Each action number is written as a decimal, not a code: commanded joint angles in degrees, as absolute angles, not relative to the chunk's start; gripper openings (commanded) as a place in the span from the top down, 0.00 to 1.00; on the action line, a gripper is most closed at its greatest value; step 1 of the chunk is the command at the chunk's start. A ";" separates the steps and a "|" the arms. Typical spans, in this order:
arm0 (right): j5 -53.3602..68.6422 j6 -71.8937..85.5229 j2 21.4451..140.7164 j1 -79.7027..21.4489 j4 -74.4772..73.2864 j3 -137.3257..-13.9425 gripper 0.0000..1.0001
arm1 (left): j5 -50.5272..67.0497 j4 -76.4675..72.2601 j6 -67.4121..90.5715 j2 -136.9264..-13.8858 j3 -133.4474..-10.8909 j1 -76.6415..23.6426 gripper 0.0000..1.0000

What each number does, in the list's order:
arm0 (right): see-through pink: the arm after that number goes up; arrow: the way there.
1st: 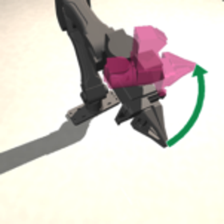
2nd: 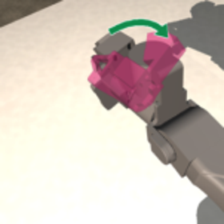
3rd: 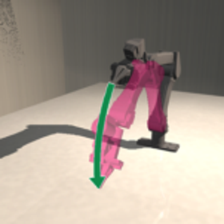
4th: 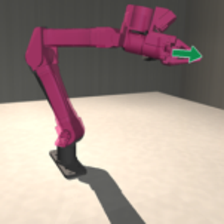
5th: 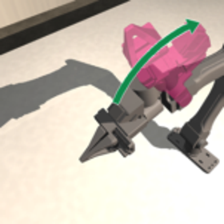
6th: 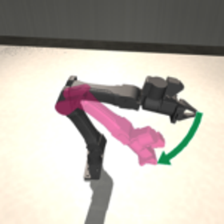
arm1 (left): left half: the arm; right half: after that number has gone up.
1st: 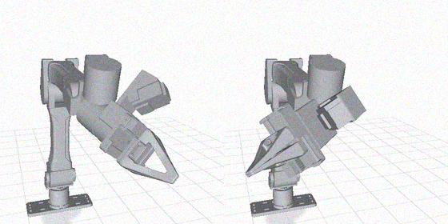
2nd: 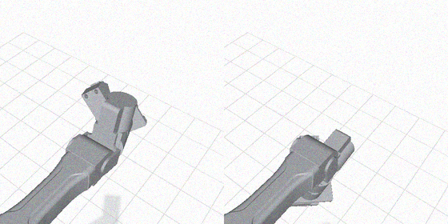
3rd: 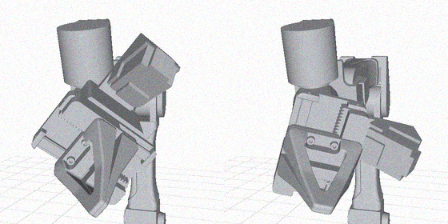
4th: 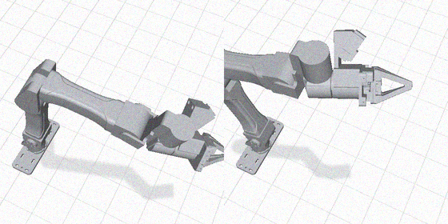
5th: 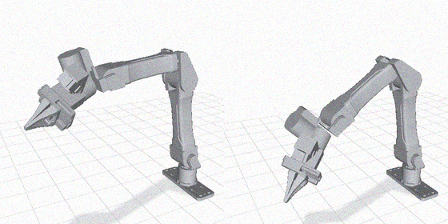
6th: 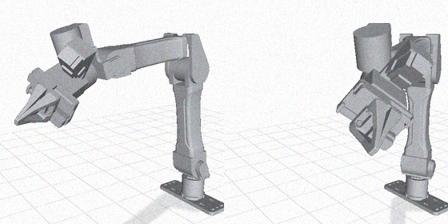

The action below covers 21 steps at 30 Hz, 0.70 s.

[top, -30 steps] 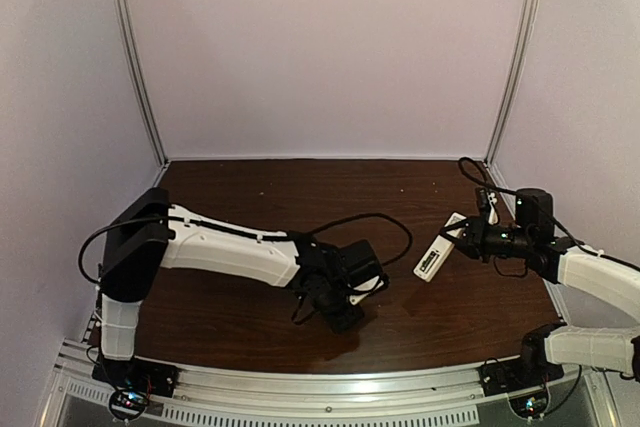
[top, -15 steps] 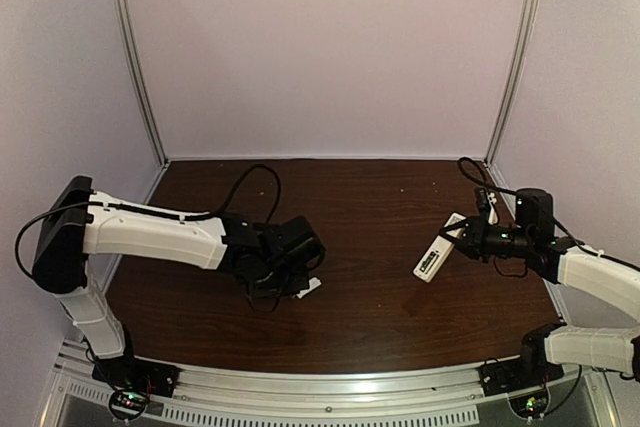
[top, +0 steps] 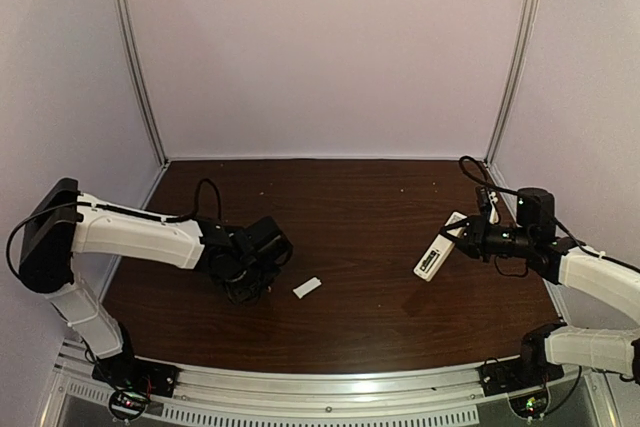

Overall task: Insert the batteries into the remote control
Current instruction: Place the battery at the center of the board.

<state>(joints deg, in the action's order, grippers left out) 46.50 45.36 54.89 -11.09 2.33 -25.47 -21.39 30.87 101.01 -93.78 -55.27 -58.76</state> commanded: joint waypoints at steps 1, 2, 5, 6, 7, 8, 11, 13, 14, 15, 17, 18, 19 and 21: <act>47.02 45.09 53.76 -10.63 2.90 -26.28 1.00 | -20.75 25.85 103.62 -96.24 -57.12 -57.79 1.00; 46.98 45.12 53.60 -10.65 2.83 -26.21 1.00 | -20.36 25.15 103.89 -96.68 -57.17 -57.51 1.00; 46.81 44.85 53.19 -10.63 2.19 -26.17 1.00 | -18.16 21.46 105.58 -97.85 -56.33 -56.97 1.00; 46.76 44.83 53.03 -10.65 2.08 -26.13 1.00 | -17.36 20.58 106.26 -98.29 -56.22 -56.91 1.00; 46.71 44.75 52.94 -10.69 1.95 -26.06 1.00 | -16.73 19.83 106.97 -98.68 -56.09 -56.87 1.00; 46.75 44.67 52.85 -10.64 1.91 -26.02 1.00 | -16.21 19.25 107.88 -99.07 -55.93 -56.87 1.00; 46.54 44.48 52.71 -10.64 1.67 -25.94 1.00 | -15.42 16.74 109.02 -99.62 -55.40 -56.86 1.00; 46.49 44.47 52.81 -10.68 1.79 -25.92 1.00 | -14.94 17.44 108.41 -100.63 -56.60 -56.70 1.00; 46.49 44.47 52.94 -10.64 1.88 -25.98 1.00 | -14.68 18.27 108.31 -101.19 -57.61 -56.59 1.00; 46.66 44.47 53.11 -10.64 2.11 -26.01 1.00 | -14.37 18.92 108.59 -101.69 -58.00 -56.46 1.00; 47.00 44.50 53.26 -10.64 2.33 -26.21 1.00 | -13.67 19.42 109.59 -102.48 -58.03 -56.21 1.00; 47.02 44.33 53.22 -10.64 2.25 -26.27 1.00 | -13.29 19.69 110.16 -102.82 -58.05 -56.03 1.00; 47.02 44.27 53.19 -10.65 2.20 -26.33 1.00 | -12.86 19.95 110.55 -103.20 -58.20 -55.84 1.00; 46.98 44.13 53.01 -10.66 2.05 -26.32 1.00 | -12.06 20.40 110.73 -103.94 -58.64 -55.54 0.96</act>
